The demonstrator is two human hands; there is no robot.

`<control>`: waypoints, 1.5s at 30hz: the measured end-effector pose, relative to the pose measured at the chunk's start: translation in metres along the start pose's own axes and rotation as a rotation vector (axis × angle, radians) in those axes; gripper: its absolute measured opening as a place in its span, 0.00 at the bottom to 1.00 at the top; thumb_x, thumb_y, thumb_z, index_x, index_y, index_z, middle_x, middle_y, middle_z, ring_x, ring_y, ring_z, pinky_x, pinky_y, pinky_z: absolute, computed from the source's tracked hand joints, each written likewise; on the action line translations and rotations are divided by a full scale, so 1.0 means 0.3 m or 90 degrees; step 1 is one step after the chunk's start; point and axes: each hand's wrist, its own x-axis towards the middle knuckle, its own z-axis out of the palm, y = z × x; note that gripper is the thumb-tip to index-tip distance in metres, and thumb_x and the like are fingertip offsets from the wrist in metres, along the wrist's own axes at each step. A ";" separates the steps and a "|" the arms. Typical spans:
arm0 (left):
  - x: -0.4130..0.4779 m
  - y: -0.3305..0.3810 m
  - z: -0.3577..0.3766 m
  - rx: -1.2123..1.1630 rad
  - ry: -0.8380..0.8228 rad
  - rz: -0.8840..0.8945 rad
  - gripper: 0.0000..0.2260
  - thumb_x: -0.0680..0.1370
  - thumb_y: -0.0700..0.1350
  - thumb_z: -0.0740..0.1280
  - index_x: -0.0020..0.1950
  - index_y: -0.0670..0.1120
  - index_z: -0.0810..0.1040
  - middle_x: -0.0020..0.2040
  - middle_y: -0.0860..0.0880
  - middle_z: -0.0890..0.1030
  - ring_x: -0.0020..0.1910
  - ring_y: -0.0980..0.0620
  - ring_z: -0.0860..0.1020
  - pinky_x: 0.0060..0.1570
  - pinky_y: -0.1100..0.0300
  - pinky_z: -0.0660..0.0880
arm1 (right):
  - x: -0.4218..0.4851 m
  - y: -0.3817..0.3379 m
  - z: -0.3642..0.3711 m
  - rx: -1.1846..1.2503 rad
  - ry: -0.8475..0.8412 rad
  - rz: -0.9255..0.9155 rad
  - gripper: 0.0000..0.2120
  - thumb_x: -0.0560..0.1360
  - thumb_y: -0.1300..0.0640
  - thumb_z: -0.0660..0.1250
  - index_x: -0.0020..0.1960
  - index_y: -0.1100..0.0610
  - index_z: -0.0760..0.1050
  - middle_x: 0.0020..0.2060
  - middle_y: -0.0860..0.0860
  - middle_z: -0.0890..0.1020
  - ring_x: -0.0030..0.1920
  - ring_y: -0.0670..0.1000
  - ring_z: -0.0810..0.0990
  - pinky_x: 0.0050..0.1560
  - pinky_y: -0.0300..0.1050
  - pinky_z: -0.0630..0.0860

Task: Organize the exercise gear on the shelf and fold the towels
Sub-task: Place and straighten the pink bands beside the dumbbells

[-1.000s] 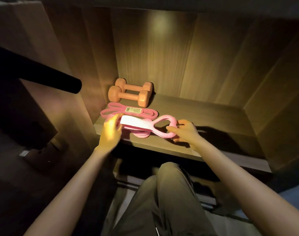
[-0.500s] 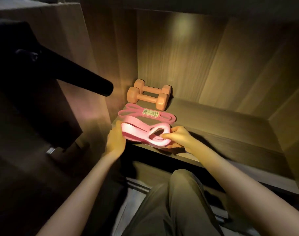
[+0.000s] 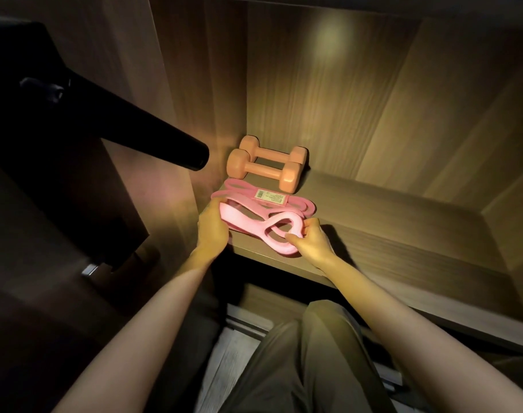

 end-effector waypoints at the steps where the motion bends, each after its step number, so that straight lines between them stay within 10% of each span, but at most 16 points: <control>1: 0.007 0.004 -0.002 -0.011 0.008 0.015 0.12 0.81 0.34 0.57 0.63 0.38 0.72 0.56 0.43 0.78 0.52 0.50 0.76 0.48 0.72 0.72 | 0.007 -0.001 0.004 0.008 0.004 -0.001 0.23 0.74 0.60 0.71 0.64 0.62 0.65 0.55 0.55 0.78 0.50 0.50 0.77 0.42 0.39 0.71; 5: 0.009 0.004 -0.015 -0.018 -0.030 0.019 0.17 0.77 0.28 0.58 0.64 0.38 0.73 0.59 0.40 0.76 0.54 0.46 0.77 0.47 0.51 0.80 | 0.023 0.022 -0.006 0.016 0.010 0.014 0.20 0.72 0.59 0.73 0.58 0.59 0.68 0.51 0.53 0.79 0.49 0.52 0.78 0.46 0.44 0.73; 10: -0.039 -0.040 -0.022 0.084 -0.096 -0.008 0.17 0.73 0.28 0.62 0.59 0.40 0.76 0.60 0.42 0.75 0.61 0.46 0.73 0.61 0.57 0.69 | 0.018 0.049 -0.049 0.022 0.032 -0.005 0.18 0.72 0.59 0.72 0.60 0.58 0.71 0.50 0.52 0.80 0.47 0.49 0.80 0.44 0.40 0.75; 21: -0.084 0.110 0.045 0.080 -0.263 0.129 0.22 0.70 0.46 0.76 0.61 0.43 0.75 0.56 0.44 0.76 0.56 0.47 0.74 0.57 0.50 0.74 | -0.006 0.124 -0.330 0.040 0.188 0.022 0.12 0.78 0.58 0.63 0.61 0.57 0.75 0.39 0.48 0.77 0.38 0.46 0.75 0.36 0.41 0.69; 27: -0.046 0.168 0.124 0.156 -0.210 0.151 0.14 0.76 0.41 0.67 0.62 0.41 0.75 0.58 0.42 0.77 0.58 0.43 0.74 0.58 0.48 0.71 | 0.007 0.252 -0.404 -0.039 0.235 0.111 0.17 0.79 0.59 0.61 0.67 0.58 0.72 0.56 0.58 0.79 0.47 0.55 0.75 0.46 0.44 0.68; 35: 0.034 0.086 0.083 0.325 -0.212 0.174 0.20 0.78 0.51 0.65 0.69 0.49 0.72 0.66 0.48 0.75 0.66 0.47 0.70 0.66 0.51 0.64 | 0.051 0.170 -0.345 -0.257 0.187 0.096 0.28 0.78 0.63 0.61 0.75 0.51 0.60 0.71 0.56 0.65 0.70 0.59 0.65 0.70 0.56 0.65; 45: 0.092 0.034 0.059 0.527 -0.385 0.214 0.21 0.80 0.55 0.58 0.73 0.53 0.67 0.68 0.52 0.73 0.66 0.47 0.66 0.61 0.53 0.65 | 0.221 -0.023 -0.154 -0.266 -0.053 -0.197 0.18 0.77 0.62 0.65 0.67 0.55 0.73 0.61 0.54 0.78 0.60 0.54 0.76 0.55 0.42 0.71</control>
